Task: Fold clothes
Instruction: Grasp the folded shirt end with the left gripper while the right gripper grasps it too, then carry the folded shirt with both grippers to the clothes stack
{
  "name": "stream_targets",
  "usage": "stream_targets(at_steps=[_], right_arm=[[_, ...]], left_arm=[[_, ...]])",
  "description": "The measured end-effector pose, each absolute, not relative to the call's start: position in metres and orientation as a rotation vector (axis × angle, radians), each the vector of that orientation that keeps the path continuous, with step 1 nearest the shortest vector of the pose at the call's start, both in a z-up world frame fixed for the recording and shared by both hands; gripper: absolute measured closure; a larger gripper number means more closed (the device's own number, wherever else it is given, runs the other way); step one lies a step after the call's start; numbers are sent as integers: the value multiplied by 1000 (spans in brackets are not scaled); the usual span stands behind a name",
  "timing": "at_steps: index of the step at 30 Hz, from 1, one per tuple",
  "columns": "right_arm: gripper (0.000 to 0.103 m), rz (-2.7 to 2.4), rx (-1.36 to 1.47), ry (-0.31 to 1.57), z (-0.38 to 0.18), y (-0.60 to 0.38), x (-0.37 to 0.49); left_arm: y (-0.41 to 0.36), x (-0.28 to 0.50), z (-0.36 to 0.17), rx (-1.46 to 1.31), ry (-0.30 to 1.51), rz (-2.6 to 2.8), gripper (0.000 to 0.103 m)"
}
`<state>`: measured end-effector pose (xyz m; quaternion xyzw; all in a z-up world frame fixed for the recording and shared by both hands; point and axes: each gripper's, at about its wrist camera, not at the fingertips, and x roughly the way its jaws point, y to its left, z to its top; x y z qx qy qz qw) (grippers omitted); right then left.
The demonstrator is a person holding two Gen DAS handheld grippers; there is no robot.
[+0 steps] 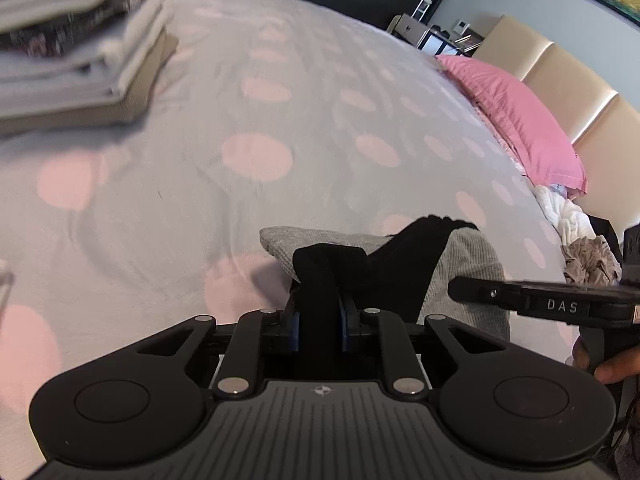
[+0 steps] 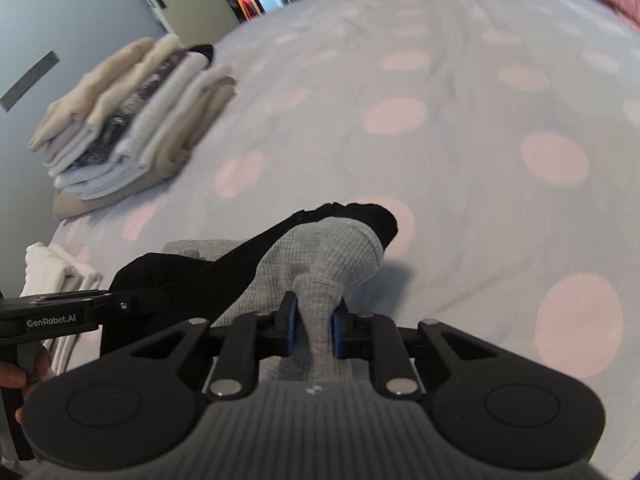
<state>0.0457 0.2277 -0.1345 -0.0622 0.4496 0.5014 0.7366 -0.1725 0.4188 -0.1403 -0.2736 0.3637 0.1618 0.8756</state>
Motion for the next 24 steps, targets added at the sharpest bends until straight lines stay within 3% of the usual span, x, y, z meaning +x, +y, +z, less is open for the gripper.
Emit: stream_targets(at_steps=[13, 24], right_arm=[[85, 1274, -149, 769, -50, 237, -16], [85, 1539, -147, 619, 14, 323, -90]], left_arm=[[388, -258, -56, -471, 550, 479, 90], [398, -361, 8, -435, 334, 753, 90]])
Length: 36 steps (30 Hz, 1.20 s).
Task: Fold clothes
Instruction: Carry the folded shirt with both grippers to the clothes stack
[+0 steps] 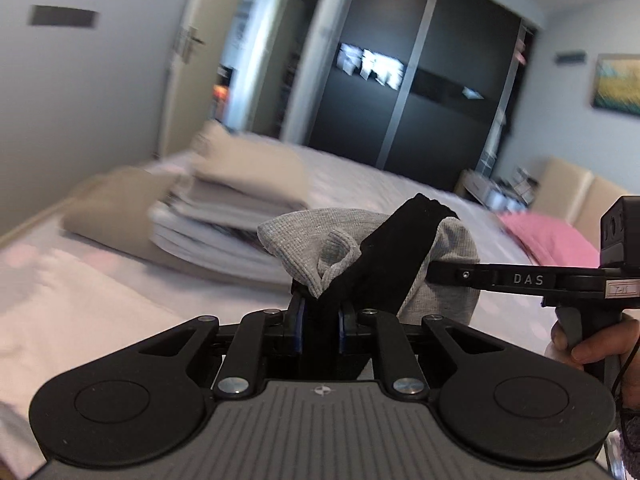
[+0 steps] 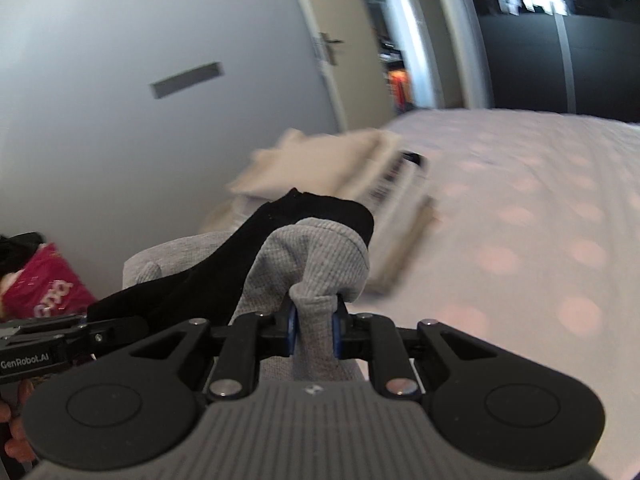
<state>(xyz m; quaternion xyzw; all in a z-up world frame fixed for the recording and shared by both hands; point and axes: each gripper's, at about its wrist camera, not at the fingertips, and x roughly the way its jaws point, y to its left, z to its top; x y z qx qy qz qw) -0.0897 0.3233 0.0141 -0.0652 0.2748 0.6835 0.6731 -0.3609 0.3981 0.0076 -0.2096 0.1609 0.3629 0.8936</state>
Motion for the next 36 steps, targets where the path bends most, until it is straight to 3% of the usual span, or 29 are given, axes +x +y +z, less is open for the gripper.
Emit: stream_targets(at_steps=[8, 15, 19, 23, 36], right_arm=[[85, 1758, -286, 569, 62, 424, -163], [85, 1882, -504, 571, 65, 505, -226], [85, 1921, -588, 587, 46, 547, -257], [85, 1939, -668, 595, 22, 587, -283], [83, 1939, -791, 675, -72, 666, -315]], left_arm=[[431, -435, 37, -554, 228, 927, 90], [456, -469, 24, -653, 246, 1044, 90], [479, -488, 9, -708, 270, 1115, 90], [501, -498, -2, -688, 341, 1205, 99], [561, -509, -67, -767, 562, 1255, 99]])
